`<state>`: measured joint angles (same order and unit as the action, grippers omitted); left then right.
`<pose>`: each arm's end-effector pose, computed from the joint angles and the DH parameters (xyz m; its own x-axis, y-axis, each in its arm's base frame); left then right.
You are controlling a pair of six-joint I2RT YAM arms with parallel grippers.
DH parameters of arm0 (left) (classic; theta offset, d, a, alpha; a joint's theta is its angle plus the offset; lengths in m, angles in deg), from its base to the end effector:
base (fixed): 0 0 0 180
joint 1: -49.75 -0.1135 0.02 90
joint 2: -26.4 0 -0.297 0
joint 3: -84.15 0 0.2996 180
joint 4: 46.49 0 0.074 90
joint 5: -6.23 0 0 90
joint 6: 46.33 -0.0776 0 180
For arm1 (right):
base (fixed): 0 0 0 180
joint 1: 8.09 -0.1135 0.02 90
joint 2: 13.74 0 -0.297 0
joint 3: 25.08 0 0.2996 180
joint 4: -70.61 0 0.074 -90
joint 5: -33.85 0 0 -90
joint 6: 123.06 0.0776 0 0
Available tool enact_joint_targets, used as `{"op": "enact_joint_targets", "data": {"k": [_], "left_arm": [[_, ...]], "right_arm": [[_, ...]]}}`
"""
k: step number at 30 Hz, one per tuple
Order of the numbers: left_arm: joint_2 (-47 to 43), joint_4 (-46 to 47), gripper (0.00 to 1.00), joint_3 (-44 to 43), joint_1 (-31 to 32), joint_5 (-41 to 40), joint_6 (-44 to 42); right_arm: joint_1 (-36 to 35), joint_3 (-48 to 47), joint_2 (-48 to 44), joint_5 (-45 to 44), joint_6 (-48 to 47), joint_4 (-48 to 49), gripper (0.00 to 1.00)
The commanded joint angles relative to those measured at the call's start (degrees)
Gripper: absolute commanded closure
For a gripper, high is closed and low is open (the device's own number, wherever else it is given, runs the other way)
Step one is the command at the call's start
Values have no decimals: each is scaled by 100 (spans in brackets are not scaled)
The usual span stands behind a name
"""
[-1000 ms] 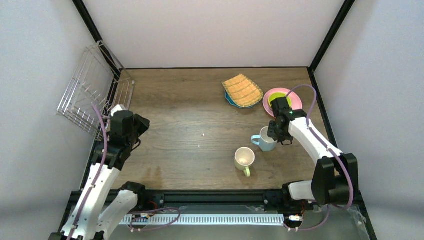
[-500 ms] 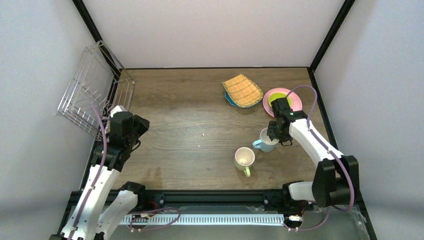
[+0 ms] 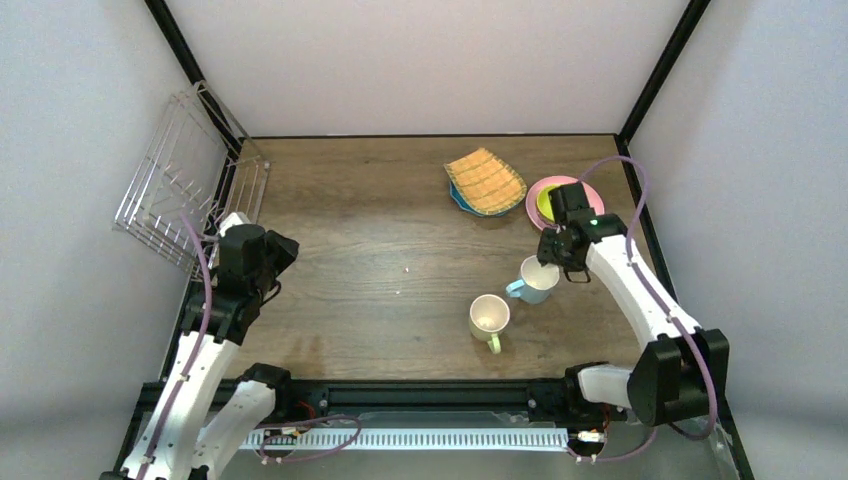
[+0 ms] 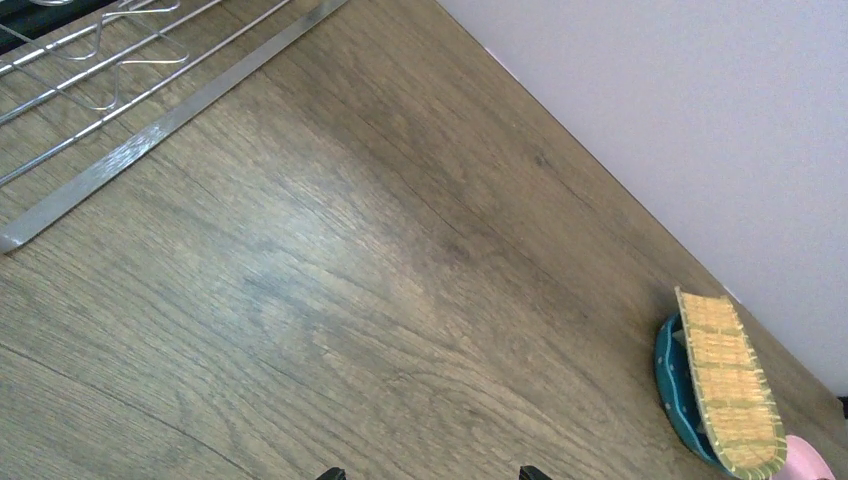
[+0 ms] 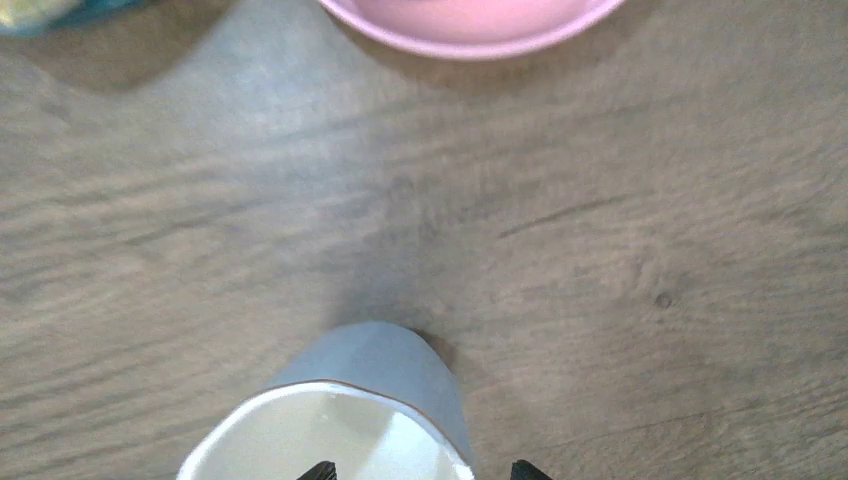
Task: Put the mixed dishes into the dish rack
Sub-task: Place the cup at the corner of the board, then grab the dish rack at the corner of the board.
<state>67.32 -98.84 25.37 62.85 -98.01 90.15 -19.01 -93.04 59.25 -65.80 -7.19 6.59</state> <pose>0.2028 -0.0276 0.3154 -0.3959 -0.6295 -0.6686 -0.3846 0.7748 -0.5018 0.2827 0.0413 0.2307 -0.8809 0.2681 -0.3900 0.2850 0.9584 0.0152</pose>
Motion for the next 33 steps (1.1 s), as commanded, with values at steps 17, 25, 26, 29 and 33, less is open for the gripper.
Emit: {"op": "enact_joint_targets", "data": {"k": [17, 25, 26, 29, 33], "left_arm": [[547, 421, 0, -722, -28, 251, 381], [1167, -631, 4, -1234, -27, -1820, 1158], [1262, -888, 6, -1251, -28, -2125, 1391], [1563, -1310, 12, -1220, -27, -3042, 1830], [2123, -1939, 15, -1254, -28, -4005, 2504]], "right_arm": [[27, -1818, 305, 3851, 1312, 5138, 1], [-344, -3516, 2526, 4532, 506, 4467, 1], [-370, -3608, 2687, 4531, 411, 4424, 1], [-393, -3821, 3104, 4575, 281, 4358, 1], [-416, -4048, 3522, 4717, 247, 4440, 0]]}}
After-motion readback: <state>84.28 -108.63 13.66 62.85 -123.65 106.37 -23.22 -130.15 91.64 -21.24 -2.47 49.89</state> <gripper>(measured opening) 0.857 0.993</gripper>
